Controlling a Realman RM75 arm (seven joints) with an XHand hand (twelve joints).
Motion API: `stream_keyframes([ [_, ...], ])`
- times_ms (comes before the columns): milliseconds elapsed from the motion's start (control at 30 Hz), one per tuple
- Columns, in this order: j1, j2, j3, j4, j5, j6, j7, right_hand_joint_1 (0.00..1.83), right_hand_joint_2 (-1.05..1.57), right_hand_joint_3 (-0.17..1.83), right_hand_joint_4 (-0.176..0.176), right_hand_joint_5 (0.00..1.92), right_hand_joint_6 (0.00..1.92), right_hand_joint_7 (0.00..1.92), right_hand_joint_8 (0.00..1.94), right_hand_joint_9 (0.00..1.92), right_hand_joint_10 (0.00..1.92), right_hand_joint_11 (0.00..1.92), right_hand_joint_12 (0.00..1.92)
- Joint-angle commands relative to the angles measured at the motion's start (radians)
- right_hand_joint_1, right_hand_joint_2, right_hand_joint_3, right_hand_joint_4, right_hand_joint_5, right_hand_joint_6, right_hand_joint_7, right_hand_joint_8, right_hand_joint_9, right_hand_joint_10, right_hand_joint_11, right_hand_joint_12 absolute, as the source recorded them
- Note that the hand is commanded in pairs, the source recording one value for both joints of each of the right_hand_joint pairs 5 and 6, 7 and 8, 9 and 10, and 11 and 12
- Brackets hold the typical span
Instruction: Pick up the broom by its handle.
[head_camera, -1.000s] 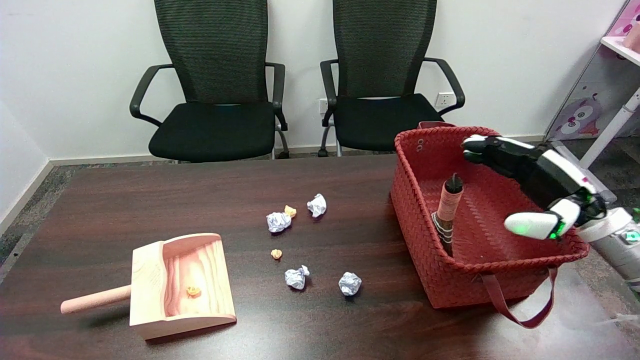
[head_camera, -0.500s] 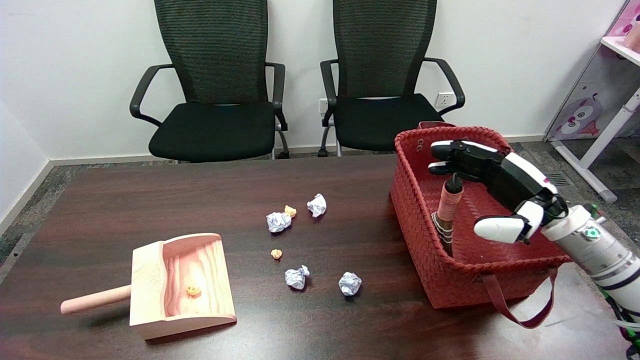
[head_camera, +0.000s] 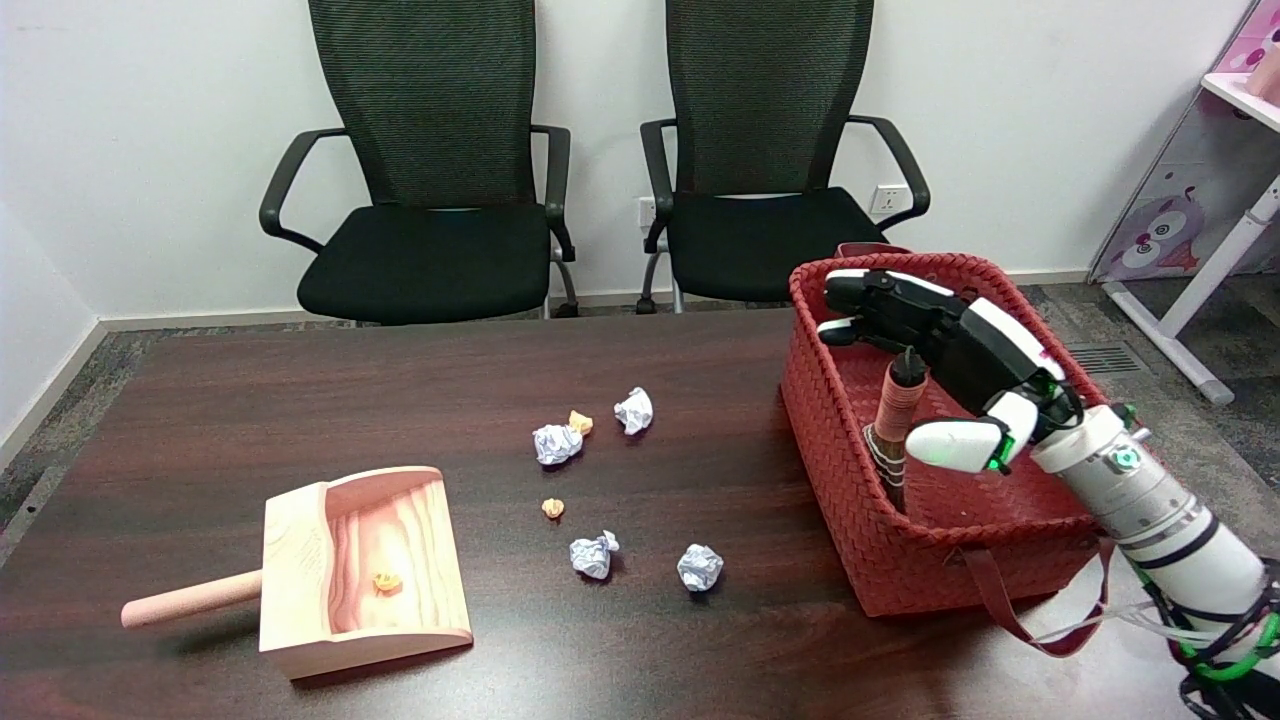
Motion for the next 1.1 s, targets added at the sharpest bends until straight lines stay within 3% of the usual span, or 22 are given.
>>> stream_keyframes([
  [33,0.177,-0.095,-0.147,0.053,0.03,0.011,-0.012,0.92,0.04,0.79,-0.176,0.26,0.26,0.26,0.26,0.35,0.35,0.54,0.54],
  [733,0.159,-0.109,-0.185,0.015,0.056,0.081,-0.095,0.92,0.15,0.74,-0.176,0.25,0.25,0.25,0.25,0.38,0.38,0.64,0.64],
  [833,0.161,-0.111,-0.202,0.014,0.086,0.081,-0.115,0.92,0.16,0.74,-0.176,0.26,0.26,0.26,0.26,0.51,0.51,0.9,0.9],
  [967,0.154,-0.114,-0.206,0.01,0.119,0.072,-0.14,0.92,0.17,0.76,-0.176,0.33,0.33,0.33,0.33,0.8,0.8,1.49,1.49],
  [1100,0.155,-0.114,-0.206,0.005,0.122,0.074,-0.14,0.92,0.21,0.76,-0.176,0.73,0.73,0.73,0.73,1.29,1.29,1.84,1.84],
])
